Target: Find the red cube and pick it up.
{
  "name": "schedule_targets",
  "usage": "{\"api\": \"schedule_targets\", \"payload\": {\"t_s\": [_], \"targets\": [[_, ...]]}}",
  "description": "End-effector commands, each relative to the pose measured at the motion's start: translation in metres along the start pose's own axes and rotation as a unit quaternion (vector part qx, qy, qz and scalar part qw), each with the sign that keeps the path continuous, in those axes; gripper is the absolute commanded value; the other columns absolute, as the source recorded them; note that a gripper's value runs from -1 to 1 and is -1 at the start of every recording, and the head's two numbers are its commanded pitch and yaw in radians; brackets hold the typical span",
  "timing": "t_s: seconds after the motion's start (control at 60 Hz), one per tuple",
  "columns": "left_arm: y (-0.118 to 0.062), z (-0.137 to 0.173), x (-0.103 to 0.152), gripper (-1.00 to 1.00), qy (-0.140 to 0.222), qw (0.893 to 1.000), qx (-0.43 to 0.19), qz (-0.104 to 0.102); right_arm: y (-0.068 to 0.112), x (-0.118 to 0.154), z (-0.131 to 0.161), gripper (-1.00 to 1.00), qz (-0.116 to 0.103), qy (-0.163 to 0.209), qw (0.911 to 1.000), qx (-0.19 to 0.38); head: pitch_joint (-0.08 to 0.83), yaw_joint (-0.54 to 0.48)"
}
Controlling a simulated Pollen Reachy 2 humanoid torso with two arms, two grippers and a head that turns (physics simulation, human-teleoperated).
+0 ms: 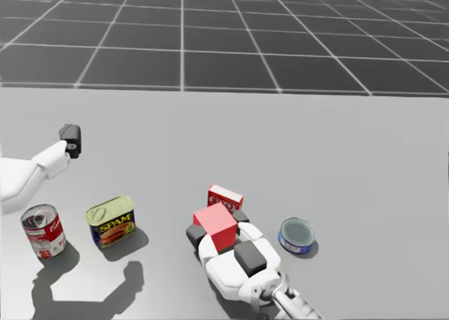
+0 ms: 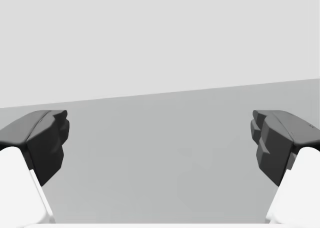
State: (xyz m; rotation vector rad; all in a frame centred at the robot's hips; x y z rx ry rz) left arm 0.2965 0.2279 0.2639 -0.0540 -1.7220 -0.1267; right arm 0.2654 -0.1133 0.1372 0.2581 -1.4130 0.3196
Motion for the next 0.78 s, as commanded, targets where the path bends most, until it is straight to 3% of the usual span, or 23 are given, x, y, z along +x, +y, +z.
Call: {"api": "schedule_targets", "payload": {"t_s": [0.017, 0.217, 0.383, 0.533, 0.783], "targets": [[0.0, 0.0, 0.0, -1.0, 0.0, 1.0, 0.0, 0.0, 0.02, 0.002, 0.0, 0.88, -0.034, -0.007, 0.9993, 0.011, 0.402, -0.13], [0.0, 0.0, -0.001, -1.0, 0.001, 1.0, 0.002, 0.0, 0.023, 0.012, 0.006, 0.95, -0.036, -0.02, 0.999, 0.016, 0.322, -0.13], [0.0, 0.0, 0.0, -1.0, 0.001, 1.0, 0.002, 0.0, 0.023, 0.051, 0.024, 0.94, -0.031, -0.057, 0.9975, 0.029, 0.312, -0.13], [0.0, 0.0, 0.0, -1.0, 0.001, 1.0, 0.002, 0.0, 0.015, 0.099, 0.04, 0.93, -0.006, -0.118, 0.9928, 0.021, 0.309, -0.13], [0.001, 0.0, 0.0, -1.0, 0.001, 1.0, 0.004, 0.003, -0.002, 0.178, 0.063, 0.95, 0.035, -0.234, 0.9716, -0.015, 0.291, -0.13]]}}
